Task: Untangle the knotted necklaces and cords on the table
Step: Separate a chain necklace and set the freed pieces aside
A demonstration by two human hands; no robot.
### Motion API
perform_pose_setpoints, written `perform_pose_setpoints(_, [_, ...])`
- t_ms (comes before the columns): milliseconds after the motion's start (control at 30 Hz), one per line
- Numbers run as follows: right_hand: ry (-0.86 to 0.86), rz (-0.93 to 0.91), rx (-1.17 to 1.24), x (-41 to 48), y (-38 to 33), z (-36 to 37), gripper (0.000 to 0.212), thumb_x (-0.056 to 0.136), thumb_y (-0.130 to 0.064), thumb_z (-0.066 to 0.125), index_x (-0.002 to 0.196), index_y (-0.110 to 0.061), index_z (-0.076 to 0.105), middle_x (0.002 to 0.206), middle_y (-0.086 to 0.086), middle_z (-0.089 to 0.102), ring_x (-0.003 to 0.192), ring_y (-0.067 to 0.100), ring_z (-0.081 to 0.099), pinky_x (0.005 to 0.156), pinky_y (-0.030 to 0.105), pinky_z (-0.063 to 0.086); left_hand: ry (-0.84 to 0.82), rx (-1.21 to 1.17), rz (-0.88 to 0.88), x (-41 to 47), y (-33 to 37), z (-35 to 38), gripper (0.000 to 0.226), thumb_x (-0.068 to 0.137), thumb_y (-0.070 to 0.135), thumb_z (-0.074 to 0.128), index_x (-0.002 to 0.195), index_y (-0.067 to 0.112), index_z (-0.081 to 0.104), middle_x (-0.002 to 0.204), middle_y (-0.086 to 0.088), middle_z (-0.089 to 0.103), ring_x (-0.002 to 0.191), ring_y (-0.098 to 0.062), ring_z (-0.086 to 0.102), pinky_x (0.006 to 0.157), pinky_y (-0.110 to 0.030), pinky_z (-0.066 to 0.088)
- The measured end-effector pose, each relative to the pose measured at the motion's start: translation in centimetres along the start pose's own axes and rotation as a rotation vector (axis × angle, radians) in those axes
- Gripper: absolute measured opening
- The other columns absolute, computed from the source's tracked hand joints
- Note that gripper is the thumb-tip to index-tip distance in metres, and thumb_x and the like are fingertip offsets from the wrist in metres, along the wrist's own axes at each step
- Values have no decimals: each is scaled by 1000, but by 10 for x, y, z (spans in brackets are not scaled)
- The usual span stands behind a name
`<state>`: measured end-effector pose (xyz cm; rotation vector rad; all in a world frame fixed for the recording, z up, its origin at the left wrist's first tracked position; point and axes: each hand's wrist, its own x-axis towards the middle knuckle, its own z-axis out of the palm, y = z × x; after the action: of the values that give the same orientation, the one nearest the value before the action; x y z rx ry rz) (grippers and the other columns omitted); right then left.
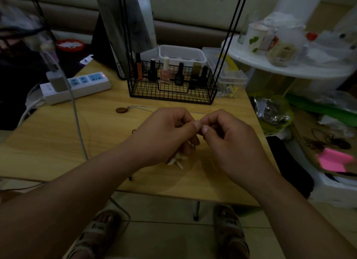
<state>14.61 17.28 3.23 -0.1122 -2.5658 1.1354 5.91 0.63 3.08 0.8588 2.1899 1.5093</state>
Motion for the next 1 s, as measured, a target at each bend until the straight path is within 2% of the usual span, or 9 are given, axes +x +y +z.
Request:
perform_pose_setpoints(200, [24, -89, -144, 2, 1, 3, 7, 100, -26, 58, 101, -31, 62, 90, -18, 62, 87, 1, 59, 71, 31, 52, -17, 29, 4, 4, -3, -1, 18, 105, 24, 59, 95, 16, 71, 77, 6, 77, 72, -10, 75, 64, -24, 56])
perform_pose_setpoints(400, [44, -114, -242, 4, 1, 10, 5, 101, -28, 56, 101, -31, 59, 92, -19, 60, 89, 0, 57, 73, 32, 51, 24, -2, -36, 7, -5, -3, 15, 104, 24, 60, 94, 18, 70, 79, 4, 76, 75, -10, 75, 71, -35, 63])
perform_pose_setpoints(600, [75, 28, -45, 3, -2, 12, 9, 103, -27, 58, 96, -33, 62, 81, -12, 66, 77, 3, 61, 58, 19, 46, 17, -122, -71, 6, -2, -3, 15, 106, 22, 57, 98, 15, 67, 79, -1, 76, 76, -18, 77, 70, -32, 63])
perform_pose_setpoints(767, [26, 117, 64, 4, -5, 14, 11, 99, -31, 64, 88, -31, 65, 86, -16, 69, 77, 3, 64, 60, 15, 49, 45, -49, -23, 4, -2, -2, 15, 107, 22, 55, 99, 13, 64, 79, -6, 73, 72, -25, 73, 68, -46, 62])
perform_pose_setpoints(833, [5, 153, 110, 4, -4, 14, 11, 99, -31, 64, 89, -29, 67, 86, -9, 72, 78, 6, 67, 70, 26, 56, 60, -4, -16, 4, -2, -1, 14, 107, 21, 55, 98, 13, 63, 80, -9, 73, 71, -27, 71, 64, -45, 62])
perform_pose_setpoints(900, [15, 185, 157, 5, -4, 12, 9, 100, -31, 64, 92, -28, 69, 88, -6, 74, 82, 8, 69, 78, 40, 60, 49, -54, -23, 4, -2, 0, 10, 107, 20, 55, 101, 15, 62, 79, -7, 72, 69, -24, 71, 64, -44, 63])
perform_pose_setpoints(1000, [27, 213, 209, 6, -4, 9, 9, 99, -30, 64, 93, -28, 70, 90, -7, 75, 84, 9, 71, 84, 46, 60, 27, -46, 38, 4, -3, 0, 9, 105, 18, 59, 113, 20, 63, 84, -5, 71, 73, -18, 72, 63, -35, 63])
